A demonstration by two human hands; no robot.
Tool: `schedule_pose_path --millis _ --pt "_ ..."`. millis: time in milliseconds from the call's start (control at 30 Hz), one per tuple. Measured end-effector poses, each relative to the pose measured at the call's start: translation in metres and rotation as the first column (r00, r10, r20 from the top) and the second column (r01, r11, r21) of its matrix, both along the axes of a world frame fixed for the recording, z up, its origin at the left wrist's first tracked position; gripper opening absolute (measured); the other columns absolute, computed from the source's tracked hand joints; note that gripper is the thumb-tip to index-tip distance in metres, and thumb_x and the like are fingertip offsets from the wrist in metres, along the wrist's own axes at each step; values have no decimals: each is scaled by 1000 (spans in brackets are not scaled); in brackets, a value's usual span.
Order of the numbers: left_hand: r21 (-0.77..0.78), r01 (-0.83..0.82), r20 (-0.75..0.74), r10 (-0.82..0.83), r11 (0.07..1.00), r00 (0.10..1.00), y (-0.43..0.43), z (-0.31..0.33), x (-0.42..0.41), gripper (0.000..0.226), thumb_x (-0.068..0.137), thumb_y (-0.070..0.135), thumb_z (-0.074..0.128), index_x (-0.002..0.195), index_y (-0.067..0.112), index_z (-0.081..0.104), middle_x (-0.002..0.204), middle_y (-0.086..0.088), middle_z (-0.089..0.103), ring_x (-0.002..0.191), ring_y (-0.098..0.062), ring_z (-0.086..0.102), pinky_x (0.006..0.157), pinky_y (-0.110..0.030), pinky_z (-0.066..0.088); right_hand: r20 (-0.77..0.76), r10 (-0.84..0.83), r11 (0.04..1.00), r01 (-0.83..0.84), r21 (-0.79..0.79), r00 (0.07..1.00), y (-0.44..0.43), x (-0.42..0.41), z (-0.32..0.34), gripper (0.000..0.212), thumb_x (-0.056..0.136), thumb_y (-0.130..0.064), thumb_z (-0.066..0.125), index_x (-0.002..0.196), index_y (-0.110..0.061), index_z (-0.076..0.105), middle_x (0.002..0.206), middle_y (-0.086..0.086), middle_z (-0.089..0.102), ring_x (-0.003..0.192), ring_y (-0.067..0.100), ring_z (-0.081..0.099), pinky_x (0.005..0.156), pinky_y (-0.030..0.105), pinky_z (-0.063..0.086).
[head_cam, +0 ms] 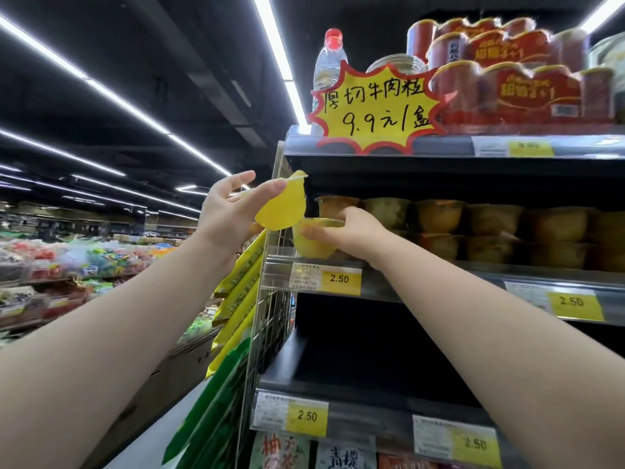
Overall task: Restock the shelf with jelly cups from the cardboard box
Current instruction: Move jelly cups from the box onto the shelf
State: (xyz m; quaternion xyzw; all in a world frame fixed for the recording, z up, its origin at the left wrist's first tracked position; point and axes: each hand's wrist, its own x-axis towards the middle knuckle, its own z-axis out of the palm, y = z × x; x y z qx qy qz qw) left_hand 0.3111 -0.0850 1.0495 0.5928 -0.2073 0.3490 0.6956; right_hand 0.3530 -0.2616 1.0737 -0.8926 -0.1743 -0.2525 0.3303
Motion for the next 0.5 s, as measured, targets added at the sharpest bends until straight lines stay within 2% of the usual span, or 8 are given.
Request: schedule_pose_path --millis 67,133,233,333,433,500 --pt "12 3 -8 -3 1000 1000 -1 -1 -1 90 52 48 78 133 23 47 119 -8 59 96 -19 68 71 -27 58 14 9 1000 -9 -8 1000 -5 -3 0 101 73 -66 67 147 -9 31 145 8 42 128 26 44 102 40 44" --pt "40 11 4 -11 999 1000 -3 0 -3 90 53 49 77 133 22 46 120 -8 59 97 -19 68 69 -26 58 93 46 998 -50 39 995 -12 -10 -1 97 73 -61 70 148 -13 31 148 6 40 131 24 42 105 40 42" --pt "99 22 40 -27 995 999 -10 5 -9 90 56 50 76 135 20 45 118 -6 59 96 -17 68 67 -24 57 168 229 956 -254 147 959 -23 -28 -2 80 77 -44 75 143 -18 39 138 1 51 120 14 50 98 30 45" --pt "166 18 35 -24 986 999 -19 13 -9 86 63 47 78 137 22 44 115 -3 62 98 -17 68 70 -27 58 117 414 887 -429 171 903 -27 -41 1 59 77 -36 77 130 -20 55 119 -2 66 107 11 62 97 35 50" --pt "217 25 19 -30 976 999 -26 18 -6 93 60 49 85 139 26 41 121 -5 61 103 -20 66 80 -35 59 114 414 885 -429 180 903 -22 -44 2 45 77 -37 77 116 -21 63 107 -3 70 101 13 66 94 37 53" --pt "242 50 13 -54 969 998 -29 21 -3 104 53 56 86 141 28 37 126 -7 58 109 -21 63 82 -34 58 128 383 892 -402 205 915 -20 -41 0 45 72 -43 79 109 -22 65 103 -2 70 99 16 66 91 38 53"
